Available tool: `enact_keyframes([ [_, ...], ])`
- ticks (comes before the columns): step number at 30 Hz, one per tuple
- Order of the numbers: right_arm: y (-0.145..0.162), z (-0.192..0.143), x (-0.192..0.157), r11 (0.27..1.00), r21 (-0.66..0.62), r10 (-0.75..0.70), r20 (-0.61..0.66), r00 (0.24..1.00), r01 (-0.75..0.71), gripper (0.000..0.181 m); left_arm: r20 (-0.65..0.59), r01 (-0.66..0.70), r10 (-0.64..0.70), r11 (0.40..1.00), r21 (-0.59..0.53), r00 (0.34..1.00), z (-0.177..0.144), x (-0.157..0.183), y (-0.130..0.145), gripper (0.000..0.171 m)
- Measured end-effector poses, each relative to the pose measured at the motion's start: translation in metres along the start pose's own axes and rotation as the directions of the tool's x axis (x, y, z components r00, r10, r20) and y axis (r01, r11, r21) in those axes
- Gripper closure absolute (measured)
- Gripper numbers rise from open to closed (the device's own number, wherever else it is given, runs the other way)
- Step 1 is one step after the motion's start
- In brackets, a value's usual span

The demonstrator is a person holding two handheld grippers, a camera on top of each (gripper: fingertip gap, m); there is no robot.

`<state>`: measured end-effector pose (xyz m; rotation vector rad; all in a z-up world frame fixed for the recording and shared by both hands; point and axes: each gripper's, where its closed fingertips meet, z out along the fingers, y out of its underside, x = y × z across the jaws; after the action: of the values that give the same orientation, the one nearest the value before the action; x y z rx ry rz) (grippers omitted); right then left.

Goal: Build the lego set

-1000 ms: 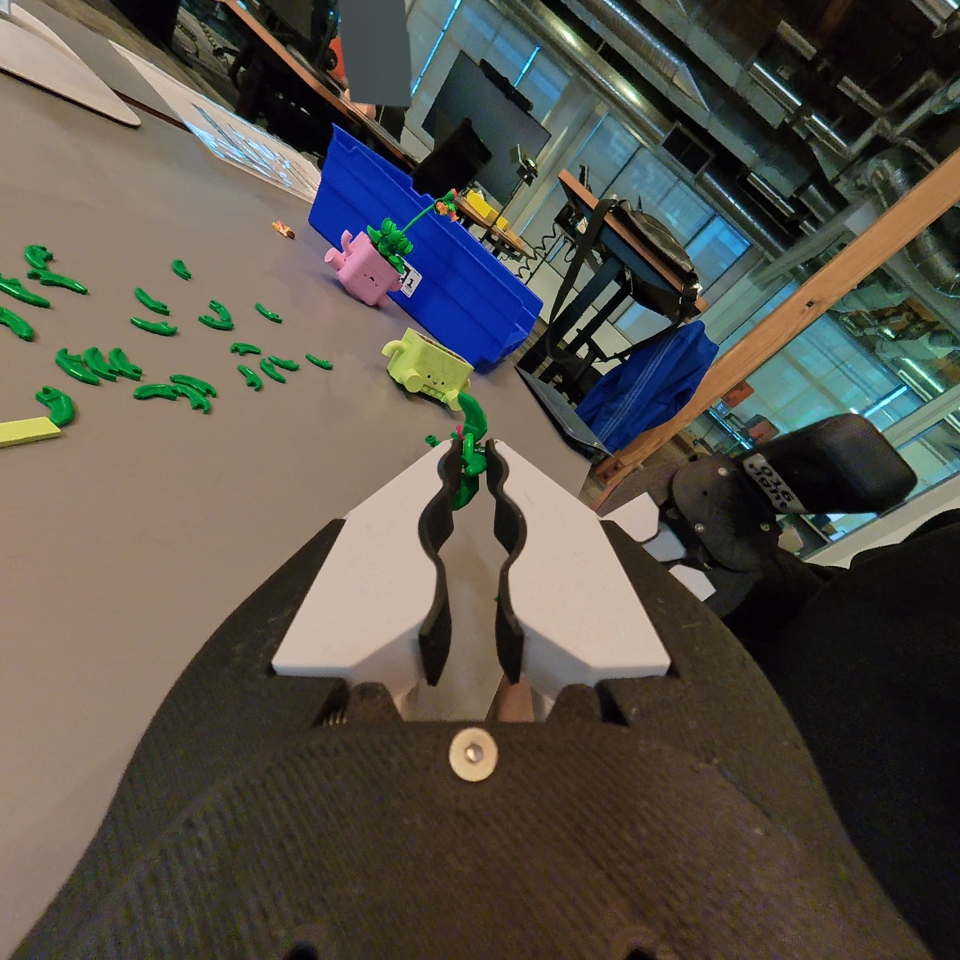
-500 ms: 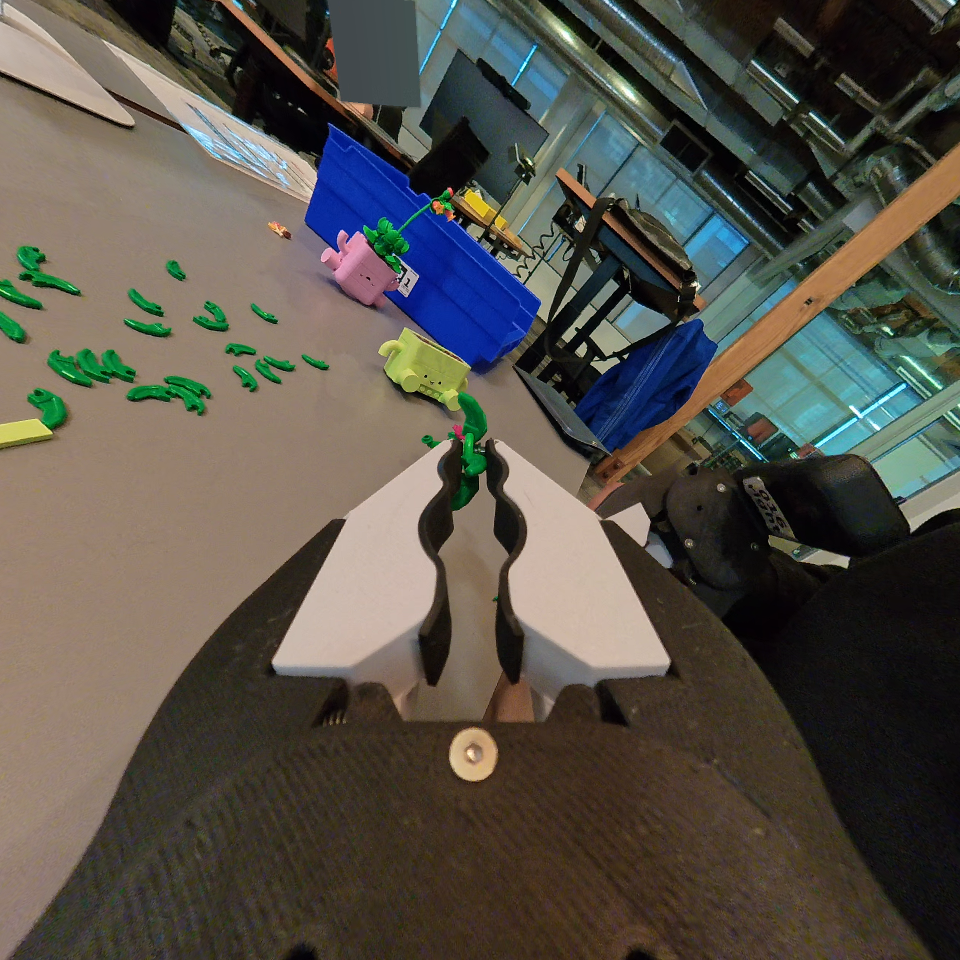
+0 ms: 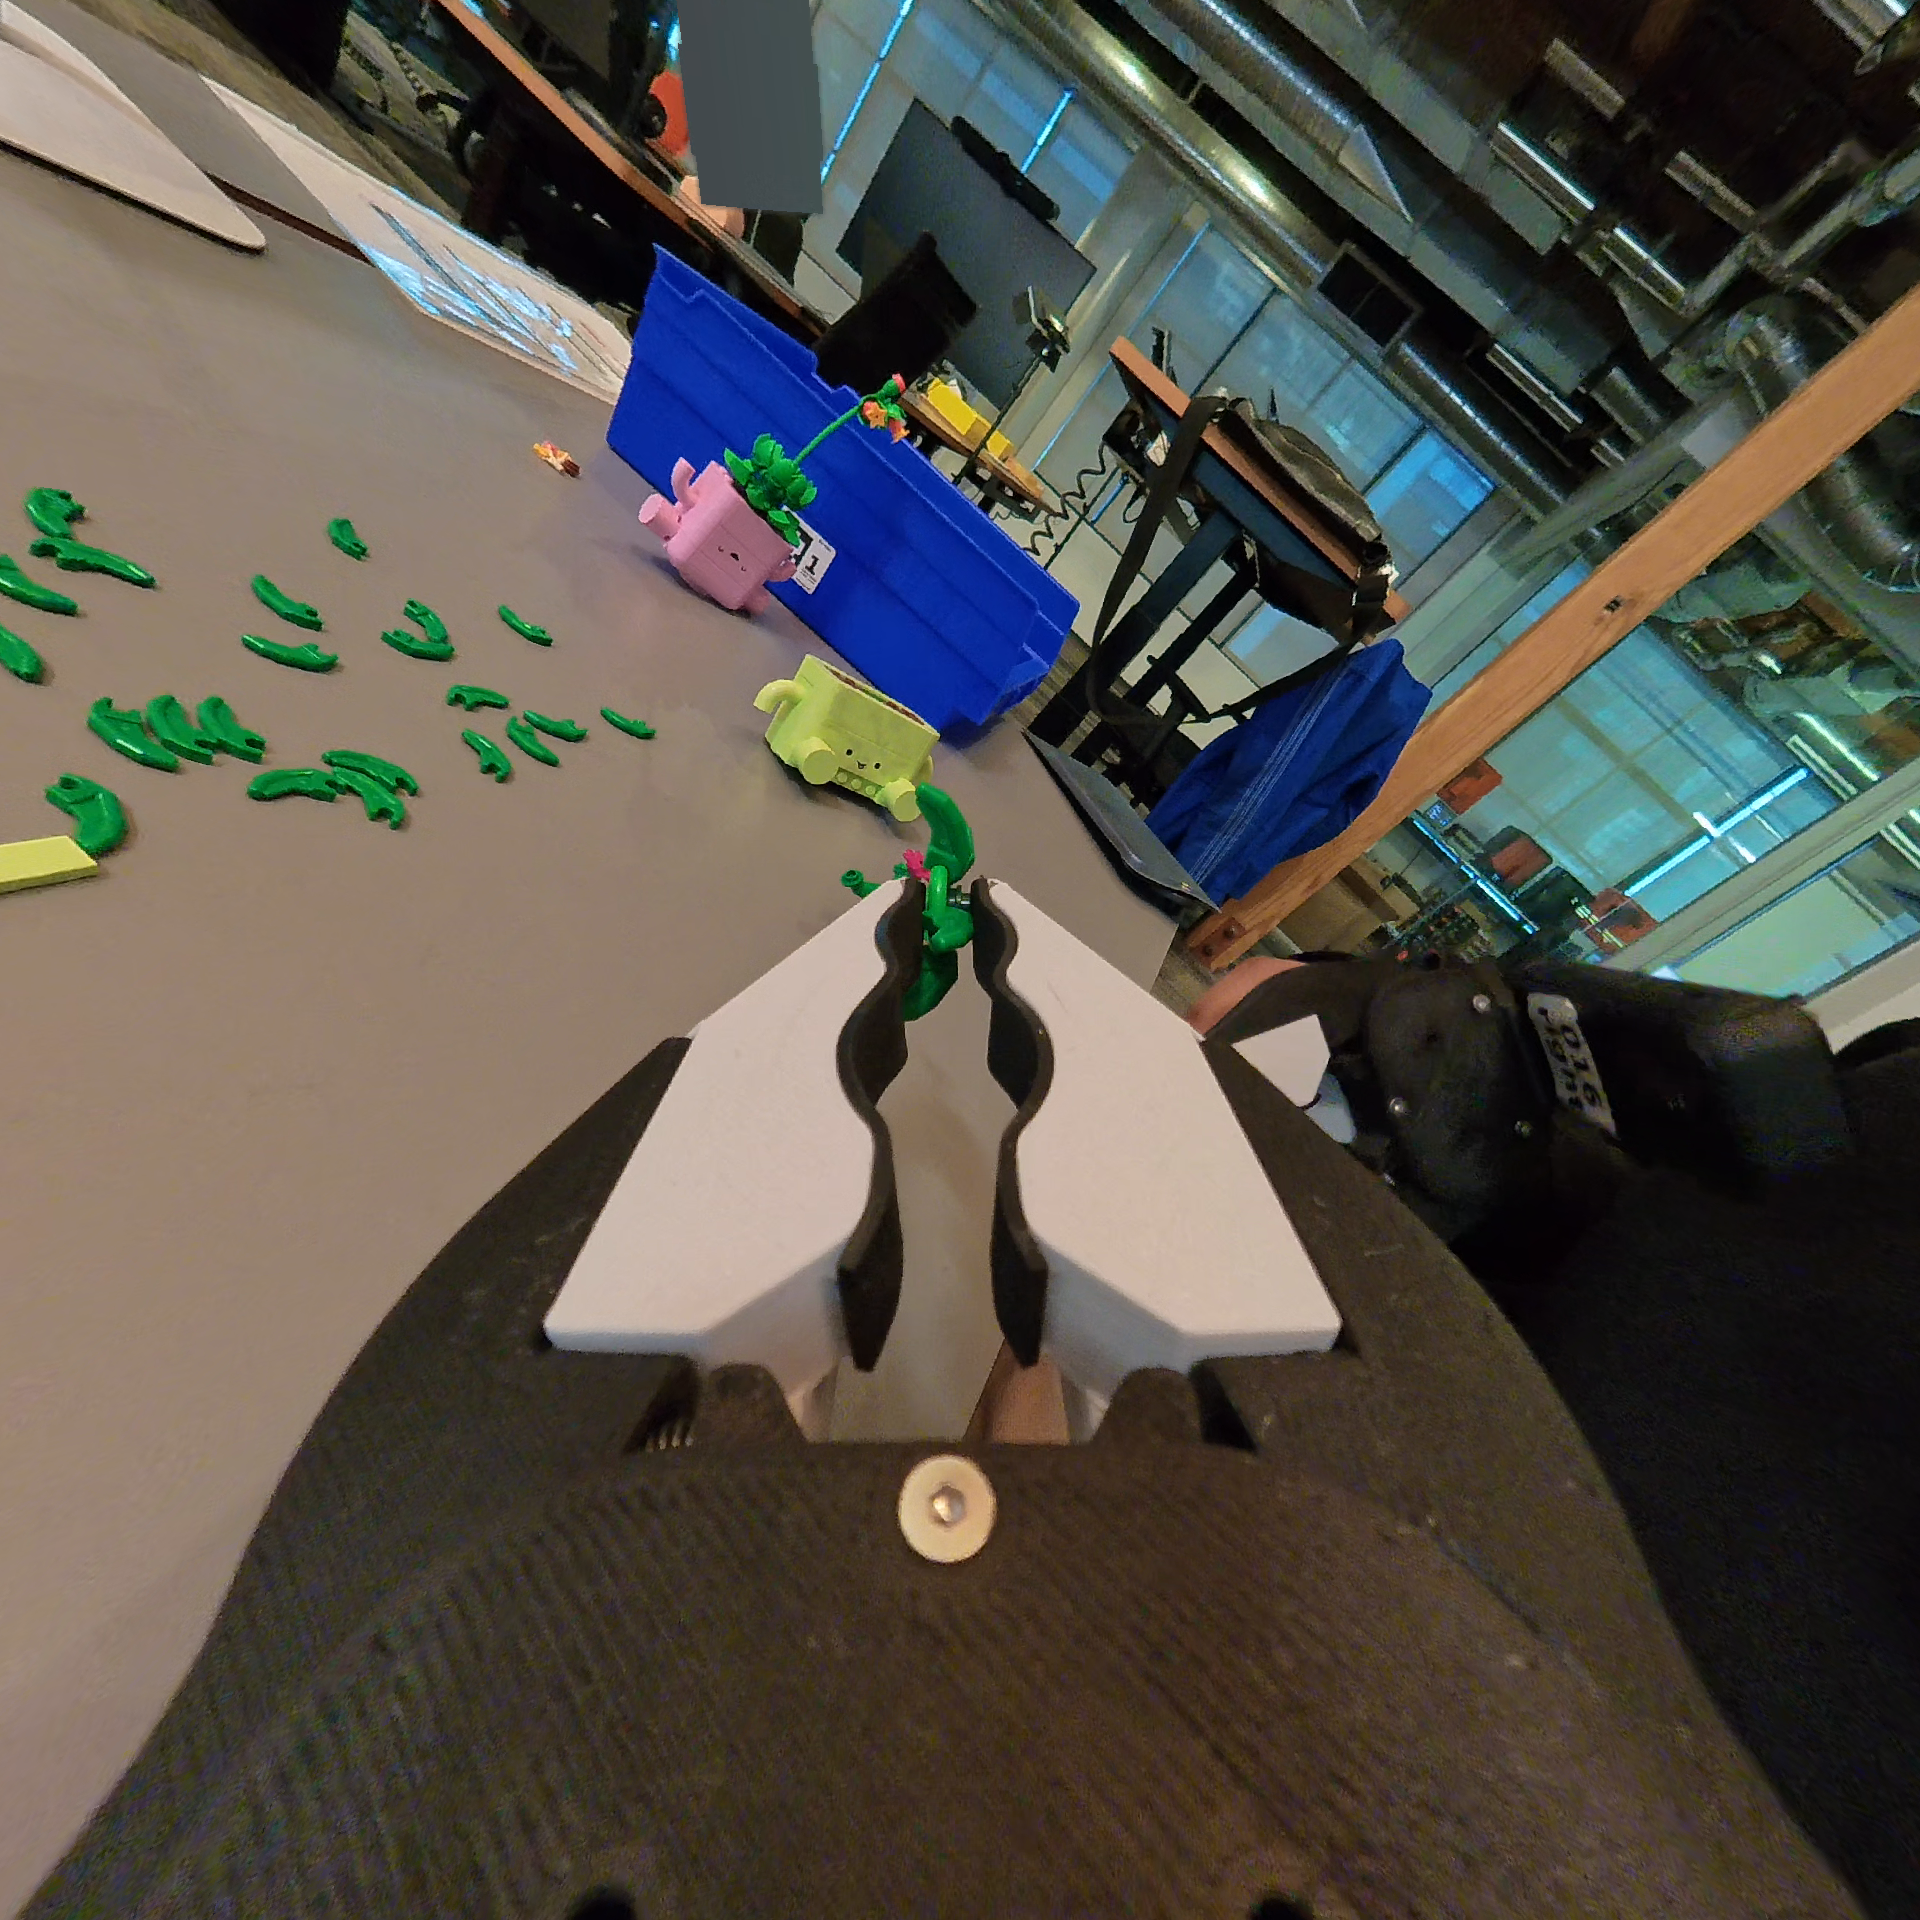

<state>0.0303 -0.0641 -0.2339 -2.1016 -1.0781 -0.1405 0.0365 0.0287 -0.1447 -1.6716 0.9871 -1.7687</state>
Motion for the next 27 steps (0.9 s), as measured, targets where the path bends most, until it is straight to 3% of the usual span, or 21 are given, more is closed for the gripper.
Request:
enact_keyframes([
  [8, 0.0045, 0.0026, -0.0008, 0.977, -0.088, -0.202, -0.095, 0.975, 0.194, 0.164, 0.003, 0.000, 0.000, 1.000, -0.001, 1.000, -0.0001, -0.0004, 0.0000, 0.166],
  [27, 0.0037, 0.0005, -0.0049, 0.973, -0.094, -0.220, -0.107, 0.970, 0.210, 0.176, -0.002, -0.007, 0.007, 1.000, 0.003, 1.000, -0.0005, 0.0030, -0.0012, 0.166],
])
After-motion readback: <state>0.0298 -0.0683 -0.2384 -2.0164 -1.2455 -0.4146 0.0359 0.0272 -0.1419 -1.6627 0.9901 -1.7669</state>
